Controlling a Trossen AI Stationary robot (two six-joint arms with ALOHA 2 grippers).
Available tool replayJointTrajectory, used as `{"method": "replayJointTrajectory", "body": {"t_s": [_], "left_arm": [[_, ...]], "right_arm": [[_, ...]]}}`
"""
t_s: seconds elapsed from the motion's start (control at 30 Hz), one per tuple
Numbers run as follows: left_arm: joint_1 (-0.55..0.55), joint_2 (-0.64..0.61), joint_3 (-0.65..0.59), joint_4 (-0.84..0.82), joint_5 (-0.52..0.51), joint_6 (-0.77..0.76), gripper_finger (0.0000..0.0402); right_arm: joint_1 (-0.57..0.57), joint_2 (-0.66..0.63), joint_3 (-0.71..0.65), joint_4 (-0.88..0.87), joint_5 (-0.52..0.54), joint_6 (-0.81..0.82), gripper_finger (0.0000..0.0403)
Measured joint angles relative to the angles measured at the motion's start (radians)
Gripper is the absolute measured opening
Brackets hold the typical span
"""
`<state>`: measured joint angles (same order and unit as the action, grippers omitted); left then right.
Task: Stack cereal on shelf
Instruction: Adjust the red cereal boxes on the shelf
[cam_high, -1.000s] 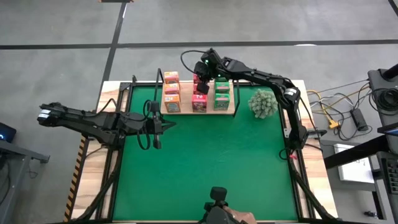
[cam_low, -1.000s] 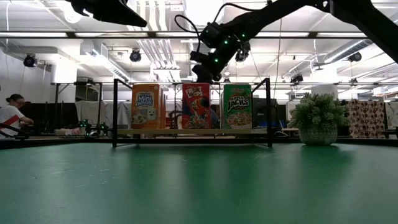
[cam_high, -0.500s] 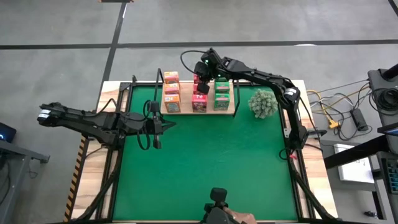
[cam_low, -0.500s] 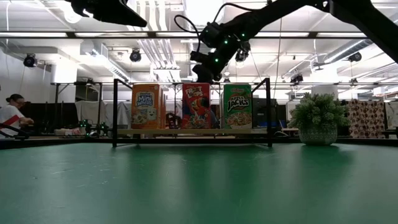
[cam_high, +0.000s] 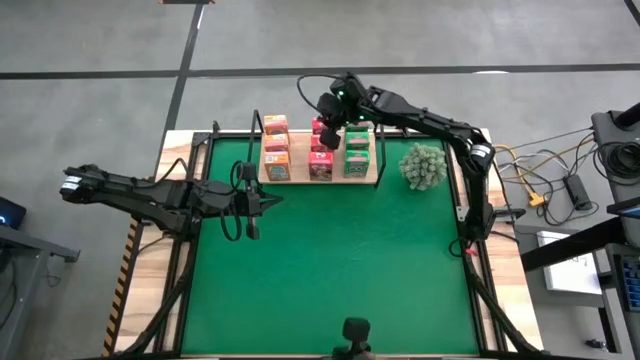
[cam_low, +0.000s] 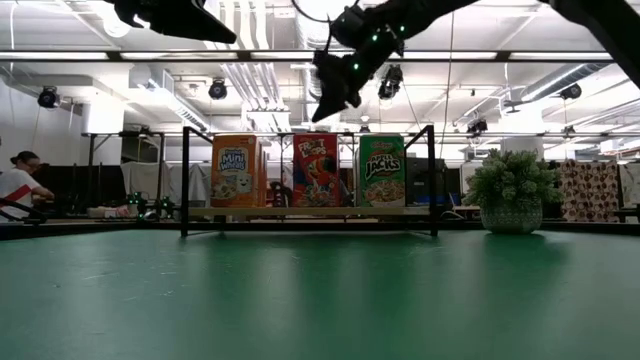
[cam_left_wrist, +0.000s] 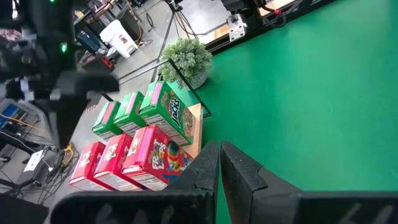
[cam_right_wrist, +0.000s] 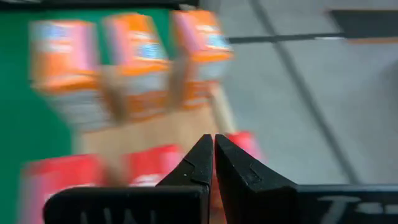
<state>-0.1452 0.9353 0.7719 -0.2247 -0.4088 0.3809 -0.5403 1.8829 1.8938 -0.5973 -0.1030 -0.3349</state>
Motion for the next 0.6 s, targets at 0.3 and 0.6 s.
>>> {"method": "replayJointTrajectory", "body": {"t_s": [0.3,0.6], "left_arm": [[0.0,0.0,0.0,0.0,0.0,0.0,0.0],[0.0,0.0,0.0,0.0,0.0,0.0,0.0]], "right_arm": [[0.086,-0.013,-0.001,-0.15,-0.187,0.022,0.0009],[0.151,-0.01,-0.028,-0.18,-0.101,0.021,0.0009]]}}
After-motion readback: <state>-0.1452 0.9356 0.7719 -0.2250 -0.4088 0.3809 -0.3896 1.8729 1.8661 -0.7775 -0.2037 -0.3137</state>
